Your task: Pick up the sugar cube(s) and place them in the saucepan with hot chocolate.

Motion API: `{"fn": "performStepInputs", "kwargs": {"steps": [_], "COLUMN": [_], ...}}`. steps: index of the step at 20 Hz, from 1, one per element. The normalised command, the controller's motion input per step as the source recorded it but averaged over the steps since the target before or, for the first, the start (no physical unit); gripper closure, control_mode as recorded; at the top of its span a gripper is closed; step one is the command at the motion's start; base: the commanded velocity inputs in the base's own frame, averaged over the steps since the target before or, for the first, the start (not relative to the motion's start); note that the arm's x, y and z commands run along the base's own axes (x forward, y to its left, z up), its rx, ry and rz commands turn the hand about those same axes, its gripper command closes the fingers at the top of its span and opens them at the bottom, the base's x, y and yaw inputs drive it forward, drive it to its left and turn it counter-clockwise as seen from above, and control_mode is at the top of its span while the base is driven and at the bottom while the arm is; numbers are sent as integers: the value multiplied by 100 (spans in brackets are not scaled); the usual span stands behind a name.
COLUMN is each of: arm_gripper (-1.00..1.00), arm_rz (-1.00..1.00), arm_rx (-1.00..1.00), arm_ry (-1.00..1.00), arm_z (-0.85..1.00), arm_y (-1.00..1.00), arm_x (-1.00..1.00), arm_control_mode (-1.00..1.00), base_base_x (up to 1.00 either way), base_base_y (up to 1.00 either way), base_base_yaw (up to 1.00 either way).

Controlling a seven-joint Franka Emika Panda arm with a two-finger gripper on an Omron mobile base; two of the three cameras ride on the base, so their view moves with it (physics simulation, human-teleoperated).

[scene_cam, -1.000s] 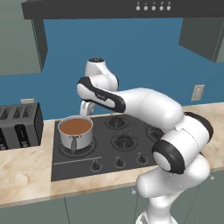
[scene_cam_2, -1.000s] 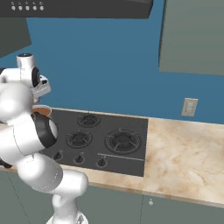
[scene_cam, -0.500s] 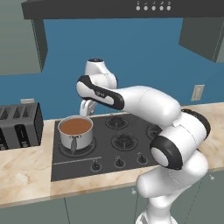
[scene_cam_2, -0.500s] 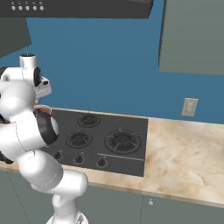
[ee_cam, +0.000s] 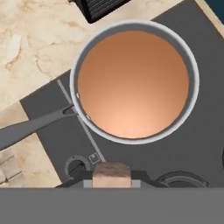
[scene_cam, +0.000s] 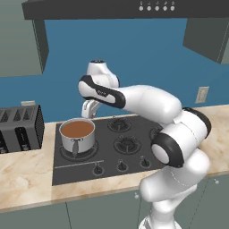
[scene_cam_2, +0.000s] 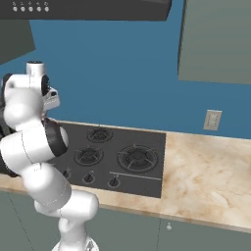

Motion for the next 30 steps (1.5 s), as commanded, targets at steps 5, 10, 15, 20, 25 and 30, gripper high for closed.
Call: {"fn": "performStepInputs", "kwargs": {"steps": [5,10,15,20,25,30], "arm_gripper": [100,100,100,100,100,100], "arm_rz": [0,0,0,0,0,0], "arm_rx": [0,0,-1,-7,-8,-4], "arm_ry": [3,0,0,0,0,0], "arm_z": [0,0,0,0,0,0], "arm_y": [0,0,2,23,35,31], "arm_x": [8,42,38,7,0,2], "arm_control_mode": [-100,-100,-100,-100,-100,-100], "base_base_x": [0,0,0,0,0,0], "base_base_y": [0,0,0,0,0,0], "base_base_yaw": [0,0,0,0,0,0]}}
